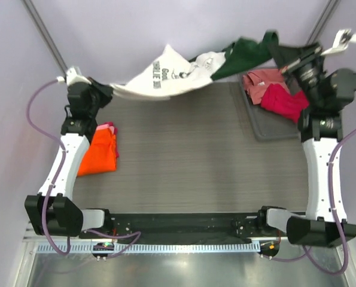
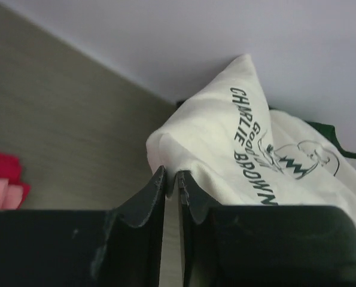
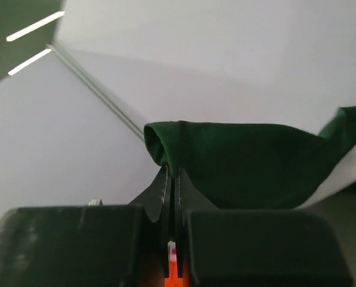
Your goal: Fold and stack the t-shirts
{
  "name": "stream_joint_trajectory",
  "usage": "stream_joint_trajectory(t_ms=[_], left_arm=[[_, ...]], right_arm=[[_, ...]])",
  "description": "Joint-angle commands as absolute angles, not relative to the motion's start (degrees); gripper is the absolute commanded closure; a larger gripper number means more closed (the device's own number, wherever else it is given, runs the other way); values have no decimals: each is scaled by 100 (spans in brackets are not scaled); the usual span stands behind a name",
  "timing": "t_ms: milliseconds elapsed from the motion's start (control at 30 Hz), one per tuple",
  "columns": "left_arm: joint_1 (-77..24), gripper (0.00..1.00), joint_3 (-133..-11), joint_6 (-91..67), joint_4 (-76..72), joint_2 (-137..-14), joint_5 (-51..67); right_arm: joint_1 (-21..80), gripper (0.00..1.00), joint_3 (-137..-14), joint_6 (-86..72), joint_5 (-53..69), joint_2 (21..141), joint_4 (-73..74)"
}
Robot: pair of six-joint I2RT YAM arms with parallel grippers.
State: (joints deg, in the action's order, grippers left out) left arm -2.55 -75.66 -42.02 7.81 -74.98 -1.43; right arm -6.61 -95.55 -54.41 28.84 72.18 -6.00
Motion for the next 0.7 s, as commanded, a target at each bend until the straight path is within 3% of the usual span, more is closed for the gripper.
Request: stream_joint_trajectory(t_ms=[0, 133, 200, 267, 300, 333, 367, 400, 433, 467, 567, 600, 667], left_arm=[[-246, 84, -6317, -4324, -246, -6980, -203], [-377, 77, -4960, -4552, -273, -6470, -70], [-413, 66, -4563, -4623, -19, -6075, -158], [-448, 46, -4097, -4676, 524, -5741, -437], [-448, 27, -3974, -4737, 745, -5409, -622], [-448, 17, -3903, -4833, 1060, -5205, -824], [-440, 1, -3885, -5086, 1673, -4907, -1192], [-448, 1, -3859, -5202, 1905, -4748, -1256], [-448, 0, -3824, -5281, 2055, -4624, -1248], [-440, 0, -3684, -5482, 2170, -4510, -1196], [-448, 0, -3166, -5686, 1585, -4202, -582], [-440, 0, -2990, -5843, 1347, -4175, -41], [-440, 1, -2787, -5898, 740, -4236, 594]], right_arm=[[-694, 99, -7555, -5142, 2551, 6384, -756], [-694, 99, -5507, -4870, 1654, 4626, -37], [-694, 99, -5047, -4781, 1346, 3633, 568], [-694, 99, -4554, -4685, 1161, 2722, 999], [-694, 99, -4440, -4598, 925, 2455, 1524], [-694, 98, -4256, -4579, 818, 2148, 1790], [-694, 90, -4158, -4588, 687, 1640, 2245], [-694, 90, -4070, -4588, 633, 1348, 2433], [-694, 74, -3913, -4597, 546, 1127, 2617], [-694, 68, -3859, -4579, 458, 934, 2976], [-686, 57, -3832, -4421, 97, 756, 3453], [-686, 42, -3789, -4386, 71, 791, 3480], [-686, 31, -3744, -4246, 26, 861, 3481]])
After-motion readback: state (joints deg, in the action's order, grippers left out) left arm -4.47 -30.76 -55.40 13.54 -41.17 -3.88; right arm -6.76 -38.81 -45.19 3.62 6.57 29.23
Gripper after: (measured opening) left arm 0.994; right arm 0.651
